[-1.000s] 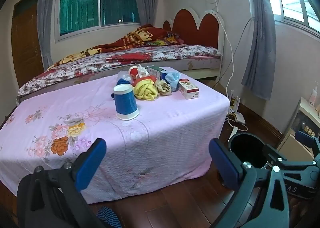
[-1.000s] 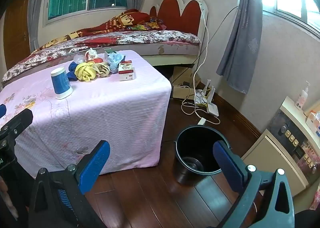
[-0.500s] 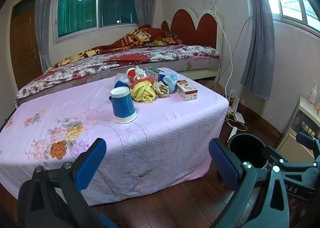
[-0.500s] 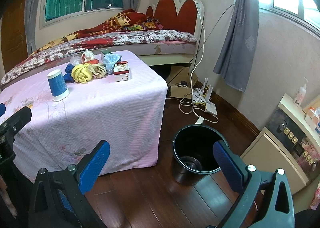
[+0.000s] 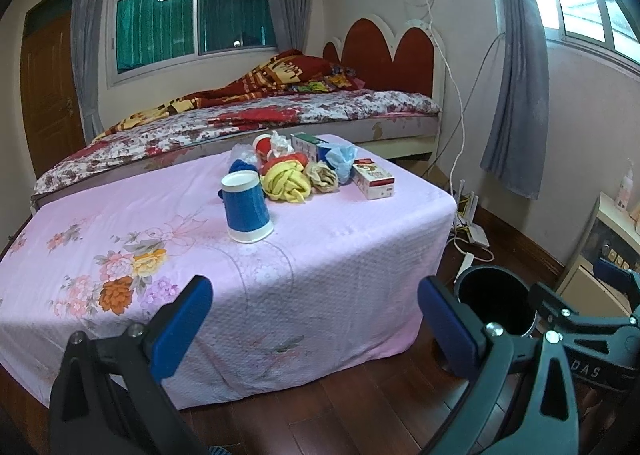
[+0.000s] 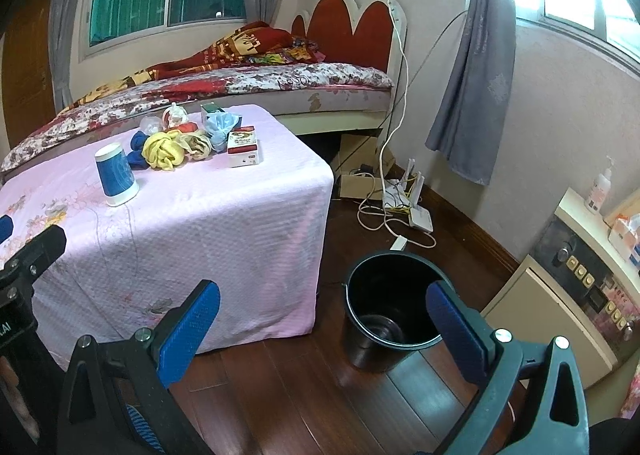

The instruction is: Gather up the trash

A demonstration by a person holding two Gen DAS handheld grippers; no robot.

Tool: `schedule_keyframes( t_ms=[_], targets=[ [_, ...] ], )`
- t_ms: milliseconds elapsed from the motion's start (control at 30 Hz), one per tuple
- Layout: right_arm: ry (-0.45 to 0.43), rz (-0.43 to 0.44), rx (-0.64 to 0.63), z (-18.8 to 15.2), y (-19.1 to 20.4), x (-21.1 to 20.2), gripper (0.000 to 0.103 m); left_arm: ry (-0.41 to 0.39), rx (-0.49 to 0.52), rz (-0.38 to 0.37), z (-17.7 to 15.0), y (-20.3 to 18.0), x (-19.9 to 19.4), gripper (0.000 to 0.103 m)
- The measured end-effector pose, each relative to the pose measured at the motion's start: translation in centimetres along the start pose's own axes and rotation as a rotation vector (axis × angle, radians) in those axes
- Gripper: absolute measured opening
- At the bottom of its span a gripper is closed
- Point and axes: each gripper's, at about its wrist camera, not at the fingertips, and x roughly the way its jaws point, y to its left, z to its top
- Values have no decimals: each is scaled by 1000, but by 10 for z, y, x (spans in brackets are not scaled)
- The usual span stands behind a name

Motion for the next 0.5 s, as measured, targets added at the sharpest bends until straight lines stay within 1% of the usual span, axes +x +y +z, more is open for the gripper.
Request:
schedule_keyframes(
  t_ms=[500],
  targets=[
    [-3, 12, -8, 2, 5, 3, 103, 6, -6, -1, -8, 6, -1, 102]
  ],
)
